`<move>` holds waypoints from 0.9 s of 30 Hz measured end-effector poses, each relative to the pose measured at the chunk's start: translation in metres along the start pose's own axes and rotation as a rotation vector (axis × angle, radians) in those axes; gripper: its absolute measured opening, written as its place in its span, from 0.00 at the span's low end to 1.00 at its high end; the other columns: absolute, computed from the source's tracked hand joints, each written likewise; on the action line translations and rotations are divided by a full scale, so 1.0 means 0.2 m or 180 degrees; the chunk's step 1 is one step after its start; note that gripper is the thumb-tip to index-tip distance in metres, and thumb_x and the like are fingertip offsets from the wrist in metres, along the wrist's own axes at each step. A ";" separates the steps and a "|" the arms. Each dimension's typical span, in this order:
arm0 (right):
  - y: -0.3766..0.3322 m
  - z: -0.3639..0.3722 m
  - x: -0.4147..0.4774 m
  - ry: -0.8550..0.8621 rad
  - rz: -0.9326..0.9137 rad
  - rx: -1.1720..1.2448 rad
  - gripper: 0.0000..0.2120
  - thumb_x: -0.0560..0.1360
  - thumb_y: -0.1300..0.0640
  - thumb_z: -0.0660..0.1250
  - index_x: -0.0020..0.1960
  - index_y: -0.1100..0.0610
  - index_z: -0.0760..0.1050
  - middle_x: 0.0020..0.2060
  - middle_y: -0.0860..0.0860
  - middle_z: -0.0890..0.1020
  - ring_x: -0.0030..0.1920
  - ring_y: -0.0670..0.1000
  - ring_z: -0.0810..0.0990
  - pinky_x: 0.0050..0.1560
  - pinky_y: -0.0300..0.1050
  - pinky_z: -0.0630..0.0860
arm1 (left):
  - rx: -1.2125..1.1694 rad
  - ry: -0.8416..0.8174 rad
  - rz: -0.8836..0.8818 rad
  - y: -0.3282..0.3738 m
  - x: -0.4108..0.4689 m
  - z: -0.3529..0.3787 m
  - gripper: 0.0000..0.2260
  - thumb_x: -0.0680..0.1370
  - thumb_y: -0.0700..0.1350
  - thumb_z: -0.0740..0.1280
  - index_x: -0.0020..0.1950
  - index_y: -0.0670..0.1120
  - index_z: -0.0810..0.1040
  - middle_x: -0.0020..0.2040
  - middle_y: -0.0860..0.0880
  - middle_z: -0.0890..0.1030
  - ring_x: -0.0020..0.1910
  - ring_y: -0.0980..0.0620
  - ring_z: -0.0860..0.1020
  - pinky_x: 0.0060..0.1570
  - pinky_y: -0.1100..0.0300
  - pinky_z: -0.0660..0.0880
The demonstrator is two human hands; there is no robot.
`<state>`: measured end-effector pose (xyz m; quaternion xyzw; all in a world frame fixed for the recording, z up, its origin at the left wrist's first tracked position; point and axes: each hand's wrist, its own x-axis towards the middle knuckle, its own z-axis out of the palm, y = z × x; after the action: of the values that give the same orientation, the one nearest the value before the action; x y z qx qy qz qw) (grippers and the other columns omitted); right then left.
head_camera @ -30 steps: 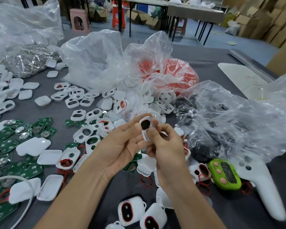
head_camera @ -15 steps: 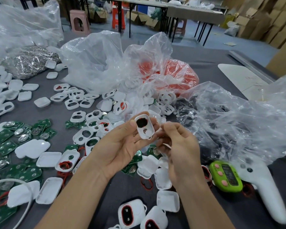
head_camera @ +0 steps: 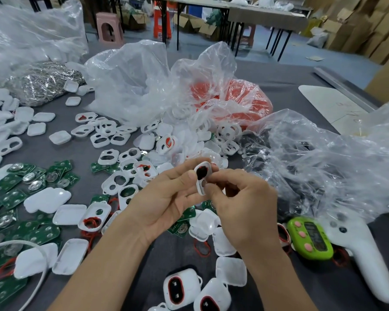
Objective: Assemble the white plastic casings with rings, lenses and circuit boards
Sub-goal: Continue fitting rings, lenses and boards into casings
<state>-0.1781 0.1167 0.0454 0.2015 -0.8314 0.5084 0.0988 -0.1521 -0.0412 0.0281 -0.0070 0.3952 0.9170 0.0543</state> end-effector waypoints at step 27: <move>0.03 0.05 0.01 0.0051 0.0263 0.0298 0.09 0.72 0.57 0.79 0.36 0.48 0.82 0.25 0.37 0.76 0.26 0.42 0.73 0.28 0.30 0.67 | -0.0143 -0.0070 -0.0107 0.00 0.00 0.01 0.14 0.73 0.42 0.74 0.58 0.45 0.86 0.66 0.38 0.81 0.61 0.43 0.82 0.59 0.52 0.82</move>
<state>-0.1817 0.1085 0.0370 0.1673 -0.8135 0.5519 0.0748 -0.1517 -0.0392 0.0291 -0.0048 0.3737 0.9246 0.0738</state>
